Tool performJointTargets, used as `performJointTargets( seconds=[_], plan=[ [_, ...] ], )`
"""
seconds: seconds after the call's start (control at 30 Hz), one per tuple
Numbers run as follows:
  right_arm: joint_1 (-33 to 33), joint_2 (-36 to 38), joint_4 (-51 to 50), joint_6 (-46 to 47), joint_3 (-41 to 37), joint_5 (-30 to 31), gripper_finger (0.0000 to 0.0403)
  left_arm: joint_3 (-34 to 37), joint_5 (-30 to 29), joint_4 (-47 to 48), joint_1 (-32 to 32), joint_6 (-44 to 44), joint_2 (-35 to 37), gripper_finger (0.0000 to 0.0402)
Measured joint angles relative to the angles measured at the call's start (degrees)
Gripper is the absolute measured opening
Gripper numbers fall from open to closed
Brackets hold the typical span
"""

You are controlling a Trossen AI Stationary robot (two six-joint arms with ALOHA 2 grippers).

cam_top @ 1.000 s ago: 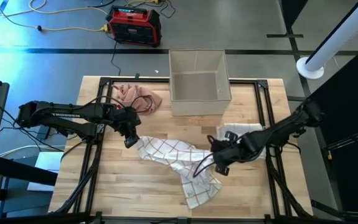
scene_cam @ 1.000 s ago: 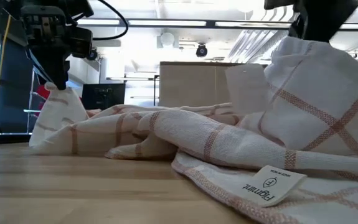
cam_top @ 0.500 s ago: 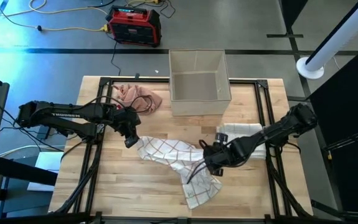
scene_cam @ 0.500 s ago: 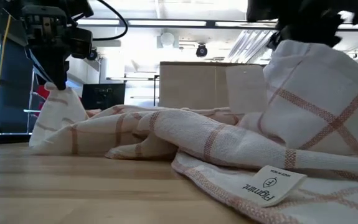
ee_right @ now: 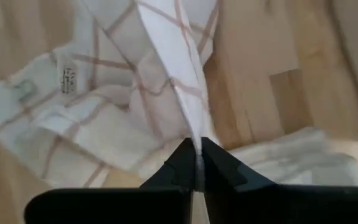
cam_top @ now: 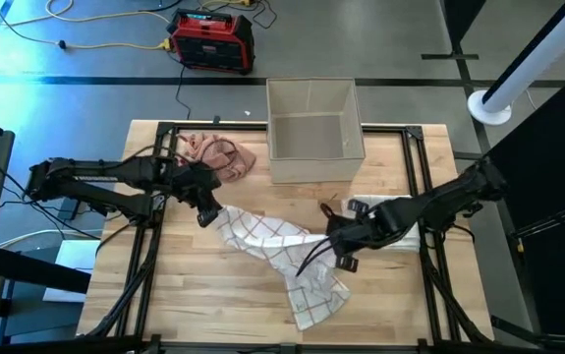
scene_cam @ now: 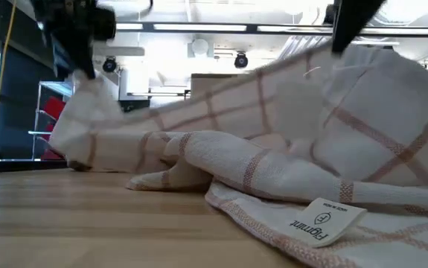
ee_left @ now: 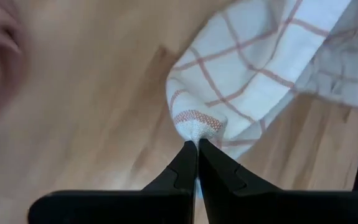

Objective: Fold towel
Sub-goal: Fold the white squared towel

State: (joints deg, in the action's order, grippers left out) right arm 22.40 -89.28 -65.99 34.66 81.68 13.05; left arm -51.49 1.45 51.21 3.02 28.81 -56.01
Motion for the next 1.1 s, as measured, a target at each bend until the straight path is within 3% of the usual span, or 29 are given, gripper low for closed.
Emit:
performJointTargets(
  seconds=[0.13, 0.37, 0.53, 0.63, 0.83, 1.1],
  plan=[
    [0.70, 0.13, -7.46, -0.07, 10.37, 5.94, 0.0002, -9.67, -7.25, 6.43, -0.86, -0.88, 1.13, 0.0000],
    [-1.94, 0.16, -15.26, -0.33, 26.22, 32.61, 0.0002, -25.21, -26.81, 7.83, -0.91, -6.01, 2.91, 0.0000],
    [-5.71, 0.16, -16.07, -6.53, 34.47, 43.02, 0.0002, -32.18, -35.42, 7.70, 1.68, -11.71, 2.89, 0.0000],
    [-7.98, 0.13, -16.08, -9.76, 38.10, 45.19, 0.0002, -34.64, -37.71, 7.64, 3.84, -14.12, 2.89, 0.0000],
    [-9.66, 0.13, -13.35, -14.77, 45.43, 43.89, 0.0002, -39.22, -37.51, 7.54, 5.99, -17.25, 2.79, 0.0000],
    [-0.94, 0.16, -2.83, -21.36, 51.12, 36.98, 0.0002, -46.73, -26.03, 6.65, 1.20, -12.48, 2.83, 0.0000]
  ],
)
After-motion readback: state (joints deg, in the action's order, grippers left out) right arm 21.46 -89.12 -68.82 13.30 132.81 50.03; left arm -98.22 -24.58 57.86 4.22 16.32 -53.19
